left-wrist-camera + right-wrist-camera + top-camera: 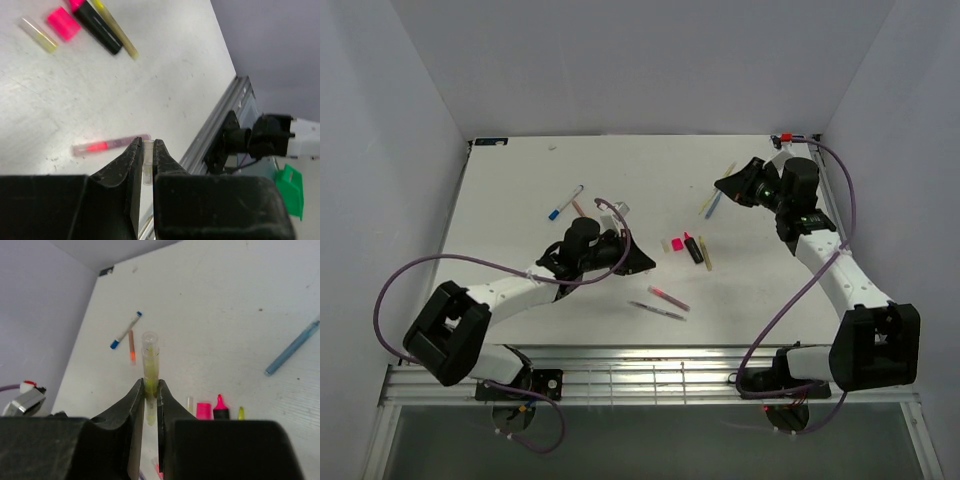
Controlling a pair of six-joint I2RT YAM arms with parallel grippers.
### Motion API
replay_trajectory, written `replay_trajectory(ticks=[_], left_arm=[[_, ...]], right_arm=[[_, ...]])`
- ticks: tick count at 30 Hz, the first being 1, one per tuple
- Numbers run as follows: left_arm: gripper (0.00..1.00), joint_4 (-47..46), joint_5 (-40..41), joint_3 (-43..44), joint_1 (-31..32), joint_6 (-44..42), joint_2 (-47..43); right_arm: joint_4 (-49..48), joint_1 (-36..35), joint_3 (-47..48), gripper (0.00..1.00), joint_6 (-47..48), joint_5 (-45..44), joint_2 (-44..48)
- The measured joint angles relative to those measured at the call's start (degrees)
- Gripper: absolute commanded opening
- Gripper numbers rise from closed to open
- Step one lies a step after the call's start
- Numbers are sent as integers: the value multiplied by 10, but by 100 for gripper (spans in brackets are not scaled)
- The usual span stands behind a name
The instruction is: Open the pen caps
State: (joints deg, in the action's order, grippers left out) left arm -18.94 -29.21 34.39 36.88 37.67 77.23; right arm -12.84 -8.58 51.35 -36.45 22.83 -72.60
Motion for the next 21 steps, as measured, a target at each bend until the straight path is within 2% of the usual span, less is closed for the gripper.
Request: replay_trajectory(ticks=[6, 9, 14, 21], left_arm=[[0, 75, 116, 124, 0, 26, 111], [0, 92, 158, 155, 0, 36, 156], [0, 107, 197, 180, 0, 47, 215], [0, 115, 213, 214, 0, 56, 283]], right_arm=[[171, 2, 94, 8, 104, -5, -75], [236, 4, 116, 8, 142, -9, -118], [303, 4, 118, 8, 181, -20, -165], [351, 4, 119, 8, 227, -46, -185]])
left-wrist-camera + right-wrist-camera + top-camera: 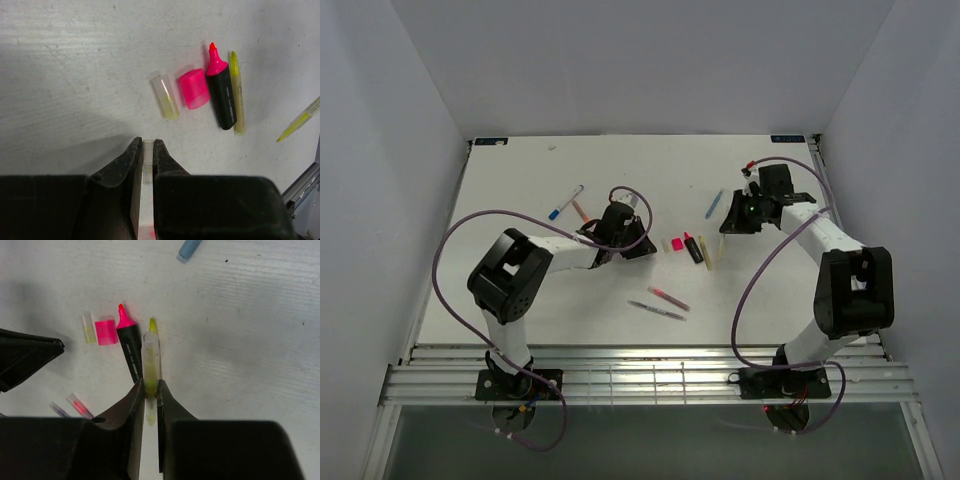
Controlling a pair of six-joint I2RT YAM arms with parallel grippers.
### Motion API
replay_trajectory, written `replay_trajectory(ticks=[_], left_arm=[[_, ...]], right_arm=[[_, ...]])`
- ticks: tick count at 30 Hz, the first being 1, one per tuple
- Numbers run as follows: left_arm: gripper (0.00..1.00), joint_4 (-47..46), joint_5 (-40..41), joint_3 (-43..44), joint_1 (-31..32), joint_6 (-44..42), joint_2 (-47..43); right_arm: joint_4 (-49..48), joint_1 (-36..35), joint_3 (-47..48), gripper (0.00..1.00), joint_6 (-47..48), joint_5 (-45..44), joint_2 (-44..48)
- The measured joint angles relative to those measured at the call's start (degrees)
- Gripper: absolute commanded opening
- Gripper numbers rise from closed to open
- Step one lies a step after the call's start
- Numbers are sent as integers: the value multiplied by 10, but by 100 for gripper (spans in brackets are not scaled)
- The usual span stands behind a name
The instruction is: Open the pen caps
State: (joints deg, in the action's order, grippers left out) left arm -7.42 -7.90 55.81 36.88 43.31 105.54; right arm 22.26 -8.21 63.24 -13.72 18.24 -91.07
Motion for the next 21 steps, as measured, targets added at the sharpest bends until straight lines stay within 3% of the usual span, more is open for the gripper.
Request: replay_trajectory(ticks=[11, 21], left_arm=[[0, 1, 1, 44, 0, 18, 50], [20, 4, 7, 61, 2, 31, 66]], right_arm=[[18, 0, 3, 12, 34, -3, -65], [-2, -5, 3, 22, 35, -1, -96]])
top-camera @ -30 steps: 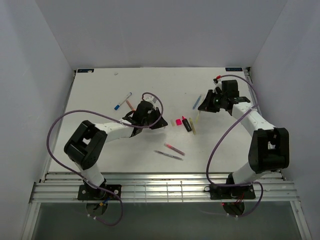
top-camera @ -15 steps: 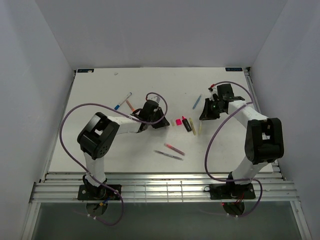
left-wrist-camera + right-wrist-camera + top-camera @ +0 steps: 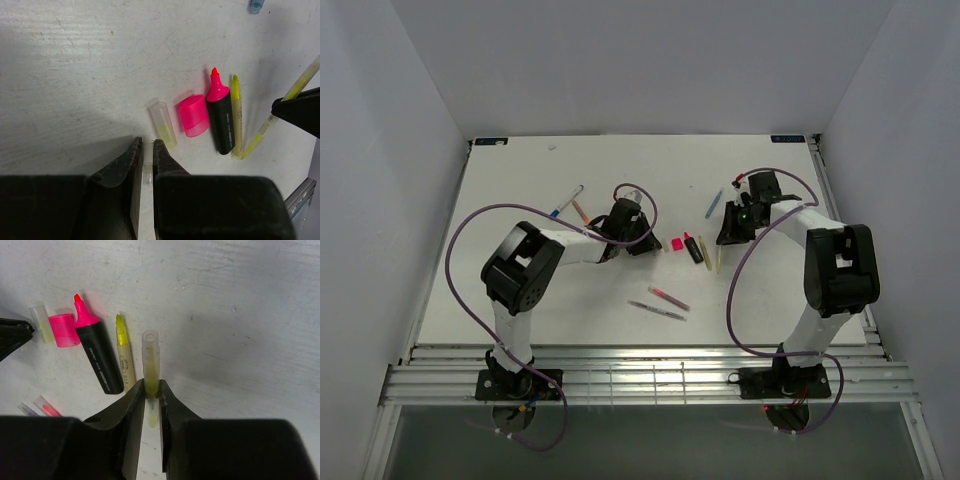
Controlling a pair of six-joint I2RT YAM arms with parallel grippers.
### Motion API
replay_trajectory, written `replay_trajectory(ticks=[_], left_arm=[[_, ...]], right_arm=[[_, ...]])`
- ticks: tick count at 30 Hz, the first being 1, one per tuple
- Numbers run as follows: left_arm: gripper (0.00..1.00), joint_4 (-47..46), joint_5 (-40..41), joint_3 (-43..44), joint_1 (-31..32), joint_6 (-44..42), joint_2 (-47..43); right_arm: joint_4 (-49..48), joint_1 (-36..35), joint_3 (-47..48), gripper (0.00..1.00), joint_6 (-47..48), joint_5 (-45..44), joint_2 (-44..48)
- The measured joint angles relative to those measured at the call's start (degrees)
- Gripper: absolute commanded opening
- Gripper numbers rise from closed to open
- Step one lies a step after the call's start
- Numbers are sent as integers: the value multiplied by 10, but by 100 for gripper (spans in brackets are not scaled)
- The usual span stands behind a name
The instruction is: Open the pen caps
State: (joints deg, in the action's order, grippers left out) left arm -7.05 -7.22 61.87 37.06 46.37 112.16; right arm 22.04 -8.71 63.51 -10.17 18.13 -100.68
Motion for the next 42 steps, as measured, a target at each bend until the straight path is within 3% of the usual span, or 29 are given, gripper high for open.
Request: replay_trajectory(ticks=[1, 8, 17, 21, 29, 42], left_arm=[[27, 0, 1, 1, 0, 0, 0], [39, 1, 9, 1, 2, 3, 0], [47, -7, 17, 0, 3, 4, -2], [52, -6, 26, -15, 3, -2, -19], [55, -1, 43, -58, 3, -27, -102], [55, -7, 34, -119, 3, -29, -238]], right_arm=[[-1, 0, 0, 23, 0, 0, -2], [-15, -7, -3, 32, -1, 11, -17], [-27, -18, -3, 45, -6, 17, -24], [-28, -18, 6, 55, -18, 10, -25], [-29, -18, 134, 56, -57, -54, -69], [-9, -25, 257, 47, -102, -148, -188]])
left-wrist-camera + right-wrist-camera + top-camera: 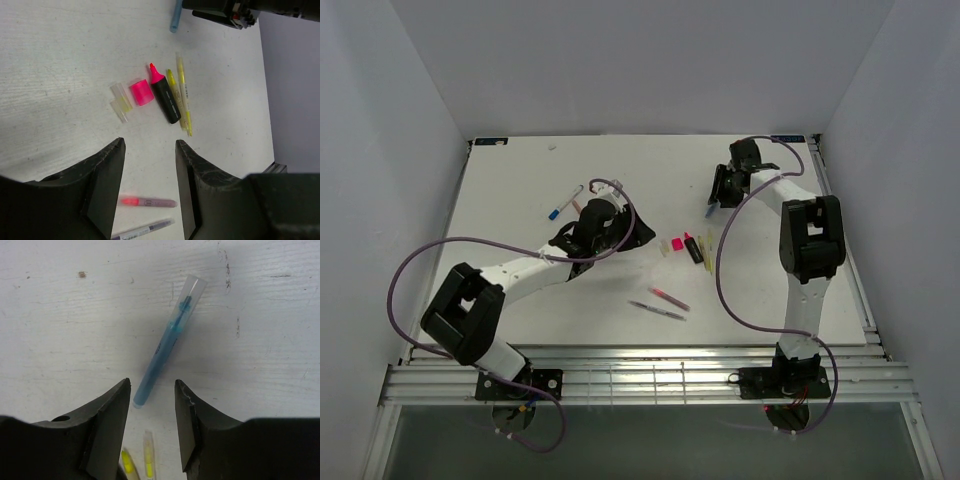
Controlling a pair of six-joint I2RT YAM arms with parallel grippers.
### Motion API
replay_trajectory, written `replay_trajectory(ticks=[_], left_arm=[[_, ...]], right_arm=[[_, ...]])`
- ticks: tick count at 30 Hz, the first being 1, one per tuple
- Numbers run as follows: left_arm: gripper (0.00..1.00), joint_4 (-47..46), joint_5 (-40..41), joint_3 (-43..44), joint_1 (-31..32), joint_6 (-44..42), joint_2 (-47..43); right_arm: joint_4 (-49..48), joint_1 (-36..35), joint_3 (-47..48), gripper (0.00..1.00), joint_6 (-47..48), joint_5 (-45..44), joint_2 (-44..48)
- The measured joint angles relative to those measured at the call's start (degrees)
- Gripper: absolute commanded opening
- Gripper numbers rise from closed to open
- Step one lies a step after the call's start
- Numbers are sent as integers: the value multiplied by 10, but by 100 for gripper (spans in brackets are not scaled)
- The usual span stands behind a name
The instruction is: Open the pen caps
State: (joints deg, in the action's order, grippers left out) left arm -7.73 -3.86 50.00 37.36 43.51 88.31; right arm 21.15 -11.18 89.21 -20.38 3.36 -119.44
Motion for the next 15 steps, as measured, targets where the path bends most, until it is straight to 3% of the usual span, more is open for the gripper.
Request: replay_trajectory(ticks=[7, 15], left_arm=[[56, -3, 0, -10, 0, 0, -28], [56, 2, 0, -31, 0, -1, -30]], right_arm=[[21, -29, 29, 40, 3, -63, -29], [43, -68, 55, 18, 19, -127, -56]])
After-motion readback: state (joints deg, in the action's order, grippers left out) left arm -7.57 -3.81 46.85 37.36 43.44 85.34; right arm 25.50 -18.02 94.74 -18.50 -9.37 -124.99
